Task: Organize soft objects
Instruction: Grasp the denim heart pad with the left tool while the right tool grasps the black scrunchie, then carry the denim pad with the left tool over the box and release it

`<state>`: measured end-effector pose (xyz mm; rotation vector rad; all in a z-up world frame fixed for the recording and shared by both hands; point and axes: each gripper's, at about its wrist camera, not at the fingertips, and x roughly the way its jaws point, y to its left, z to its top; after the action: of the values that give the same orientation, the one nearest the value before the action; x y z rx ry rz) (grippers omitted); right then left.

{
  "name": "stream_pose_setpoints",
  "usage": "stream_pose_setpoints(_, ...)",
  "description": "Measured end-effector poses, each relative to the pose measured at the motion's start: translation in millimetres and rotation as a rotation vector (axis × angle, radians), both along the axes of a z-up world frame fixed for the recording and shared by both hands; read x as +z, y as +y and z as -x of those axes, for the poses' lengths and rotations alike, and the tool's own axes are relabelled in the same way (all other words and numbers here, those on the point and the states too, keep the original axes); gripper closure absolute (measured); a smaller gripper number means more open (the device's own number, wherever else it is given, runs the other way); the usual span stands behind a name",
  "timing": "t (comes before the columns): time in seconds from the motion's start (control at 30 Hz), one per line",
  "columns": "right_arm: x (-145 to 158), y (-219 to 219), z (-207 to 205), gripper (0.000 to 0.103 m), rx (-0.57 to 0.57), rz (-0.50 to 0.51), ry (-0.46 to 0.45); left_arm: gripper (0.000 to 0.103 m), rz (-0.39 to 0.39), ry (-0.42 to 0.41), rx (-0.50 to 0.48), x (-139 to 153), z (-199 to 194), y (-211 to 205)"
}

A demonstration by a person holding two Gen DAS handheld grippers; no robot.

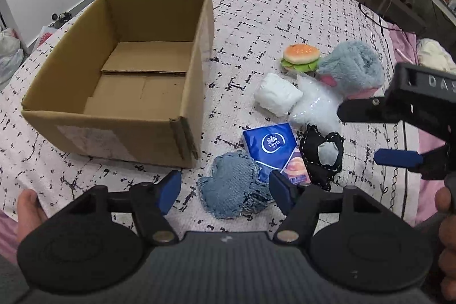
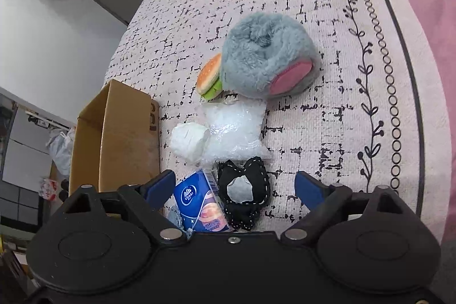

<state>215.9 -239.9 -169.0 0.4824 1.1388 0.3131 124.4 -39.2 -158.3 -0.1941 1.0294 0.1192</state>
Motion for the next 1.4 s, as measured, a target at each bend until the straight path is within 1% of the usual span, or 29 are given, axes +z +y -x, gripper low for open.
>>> stream_pose_setpoints(0.13, -8, 3, -6, 0.018, 0.002, -0.009, 0.023, 0.041, -0.008, 0.009, 0.002, -7, -4, -3)
stream_pose_setpoints(0.2, -12, 4, -9, 0.019, 0.004, -0.011, 0.037, 0.042, -0.015, 0.007, -0.010, -9, -5, -6)
stream_pose_setpoints(0.27, -15, 5, -11, 0.022, 0.008, -0.011, 0.052, 0.042, -0.018, 0.009, -0.019, -12, -6, -9)
stream_pose_setpoints(0.4, -26, 11, -16, 0.027, 0.023, 0.003, 0.089, 0.042, 0.001, 0.029, 0.004, -20, -12, -6)
stream_pose_setpoints(0.47, -33, 14, -19, 0.034, 0.028, 0.018, 0.126, 0.042, 0.023, 0.033, 0.021, -24, -14, -3)
stream_pose_setpoints(0.53, -36, 17, -20, 0.034, 0.032, 0.030, 0.133, 0.042, 0.036, 0.036, 0.032, -26, -15, -1)
stream_pose_setpoints(0.6, -35, 20, -20, 0.034, 0.043, 0.043, 0.129, 0.043, 0.028, 0.029, 0.027, -25, -14, -3)
stream_pose_setpoints(0.63, -36, 21, -20, 0.038, 0.044, 0.049, 0.125, 0.049, 0.028, 0.024, 0.021, -25, -13, -4)
stream_pose_setpoints(0.67, -36, 22, -19, 0.051, 0.044, 0.054, 0.122, 0.053, 0.041, 0.020, 0.015, -25, -13, -4)
stream_pose_setpoints(0.73, -40, 24, -19, 0.071, 0.053, 0.044, 0.135, 0.069, 0.080, 0.010, 0.014, -25, -11, -3)
stream_pose_setpoints(0.77, -42, 24, -19, 0.072, 0.053, 0.031, 0.148, 0.071, 0.089, 0.009, 0.014, -24, -10, -3)
stream_pose_setpoints(0.83, -40, 21, -17, 0.074, 0.051, 0.030, 0.143, 0.076, 0.084, 0.003, 0.013, -21, -7, -4)
stream_pose_setpoints(0.9, -36, 19, -15, 0.075, 0.038, 0.029, 0.132, 0.078, 0.087, -0.001, 0.015, -19, -6, -4)
stream_pose_setpoints(1.13, -17, 12, -3, 0.077, 0.032, 0.024, 0.060, 0.079, 0.069, -0.035, 0.031, -2, 6, 0)
stream_pose_setpoints(1.27, -6, 7, 4, 0.077, 0.011, 0.023, 0.016, 0.079, 0.057, -0.058, 0.018, 12, 8, -1)
stream_pose_setpoints(1.4, 4, 4, 14, 0.077, 0.010, 0.021, -0.024, 0.079, 0.057, -0.098, 0.010, 28, 11, -1)
